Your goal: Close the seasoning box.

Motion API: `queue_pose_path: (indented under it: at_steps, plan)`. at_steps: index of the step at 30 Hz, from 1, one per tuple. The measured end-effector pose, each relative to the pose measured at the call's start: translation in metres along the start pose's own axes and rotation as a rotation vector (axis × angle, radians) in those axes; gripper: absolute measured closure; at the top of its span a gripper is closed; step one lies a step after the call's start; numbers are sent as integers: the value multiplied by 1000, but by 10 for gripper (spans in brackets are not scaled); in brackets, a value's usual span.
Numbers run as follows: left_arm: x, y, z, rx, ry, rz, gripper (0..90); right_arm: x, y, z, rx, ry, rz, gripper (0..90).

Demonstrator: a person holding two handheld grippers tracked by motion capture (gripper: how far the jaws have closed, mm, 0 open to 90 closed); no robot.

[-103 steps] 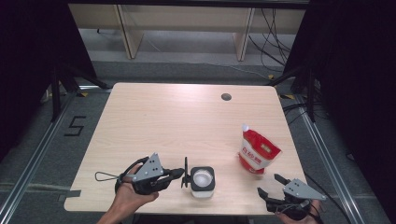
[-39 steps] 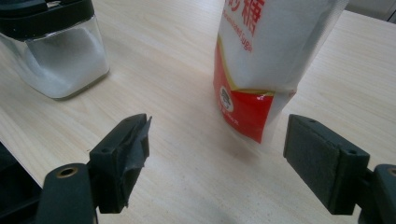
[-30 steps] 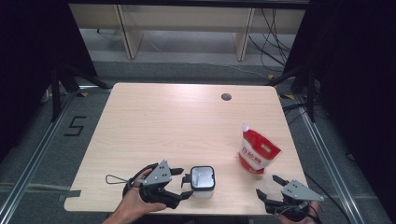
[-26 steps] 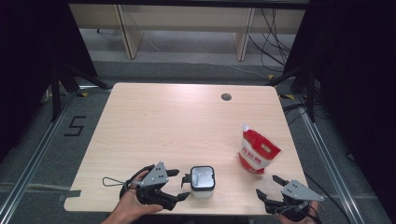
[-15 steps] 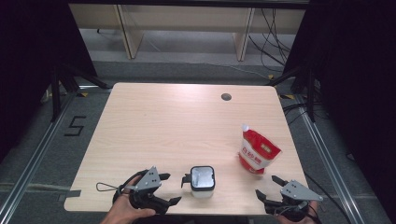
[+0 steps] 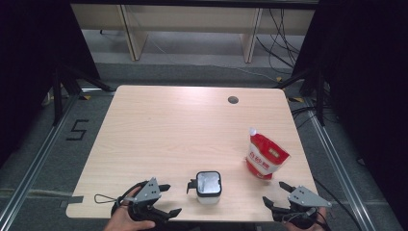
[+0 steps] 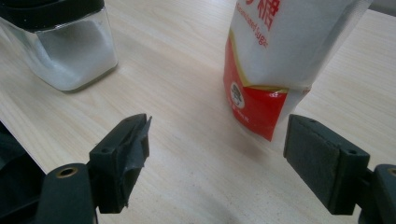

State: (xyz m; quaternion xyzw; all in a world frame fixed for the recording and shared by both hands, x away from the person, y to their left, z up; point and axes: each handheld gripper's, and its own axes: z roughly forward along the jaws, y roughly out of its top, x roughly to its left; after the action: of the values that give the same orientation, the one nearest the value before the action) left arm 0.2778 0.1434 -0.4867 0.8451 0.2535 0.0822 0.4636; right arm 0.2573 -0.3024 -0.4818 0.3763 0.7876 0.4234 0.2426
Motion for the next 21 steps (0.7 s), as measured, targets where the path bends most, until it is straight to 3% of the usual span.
queue_pose_path:
  at_steps: [1,2,4,6,7,8,9,12,14,16,17,18,21]
  plan:
    - [-1,-1,1,-13,-11,-1,156,0,0,0,8,5,2,233]
    - [0,-2,0,11,4,16,156,0,0,0,9,3,1,233]
    - [-3,-4,1,-10,-8,-10,156,-1,0,0,0,-1,-16,233]
    - [-2,-4,0,9,-10,28,156,-1,0,0,2,2,-23,232]
    - [-1,-4,-1,13,-9,34,156,1,0,-1,24,16,12,230]
    - [-4,-5,0,11,-6,1,156,1,0,-1,26,10,8,228]
    - [-4,-5,0,12,-4,-1,156,-1,0,0,6,5,-15,226]
    - [-2,-5,0,5,-3,10,156,-1,0,1,16,9,-13,212]
    - [-2,-5,0,3,-1,-8,156,2,-1,2,41,36,20,211]
    - [-1,-6,0,3,7,-10,156,2,-1,2,29,23,13,211]
    - [1,-6,0,19,14,11,156,1,-1,3,19,20,-16,210]
    - [0,-6,0,3,7,-8,156,1,-1,3,25,16,-18,209]
    - [0,-5,0,1,4,-11,156,2,-1,2,30,16,-5,206]
